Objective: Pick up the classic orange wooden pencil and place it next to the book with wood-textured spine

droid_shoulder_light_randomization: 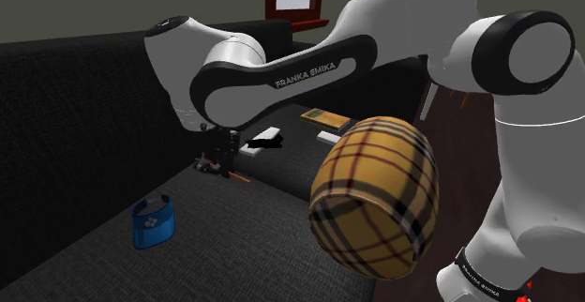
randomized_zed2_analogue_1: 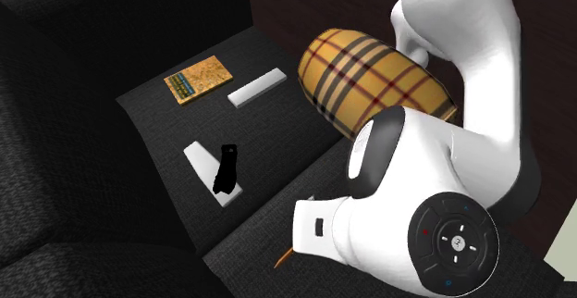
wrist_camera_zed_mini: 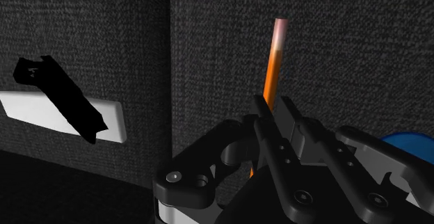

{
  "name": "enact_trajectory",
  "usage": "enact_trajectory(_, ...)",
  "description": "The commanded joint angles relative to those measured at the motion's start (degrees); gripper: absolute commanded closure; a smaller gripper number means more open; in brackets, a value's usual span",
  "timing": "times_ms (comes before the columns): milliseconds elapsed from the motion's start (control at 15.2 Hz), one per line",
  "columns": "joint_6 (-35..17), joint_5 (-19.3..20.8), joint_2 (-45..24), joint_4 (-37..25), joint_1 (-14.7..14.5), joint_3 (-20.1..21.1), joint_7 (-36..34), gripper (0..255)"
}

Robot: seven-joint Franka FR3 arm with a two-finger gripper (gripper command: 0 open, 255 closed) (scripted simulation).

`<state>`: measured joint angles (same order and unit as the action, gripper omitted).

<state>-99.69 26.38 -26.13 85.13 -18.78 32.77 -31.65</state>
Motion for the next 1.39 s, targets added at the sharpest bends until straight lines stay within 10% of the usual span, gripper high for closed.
enact_trajectory(0,-1.53,-1.23,3.16,3.97,2.45,0.20,1.47,255)
enact_trajectory(1320,-18.98,-14.11,33.67,40.54,21.79,-9.30,29.68,255)
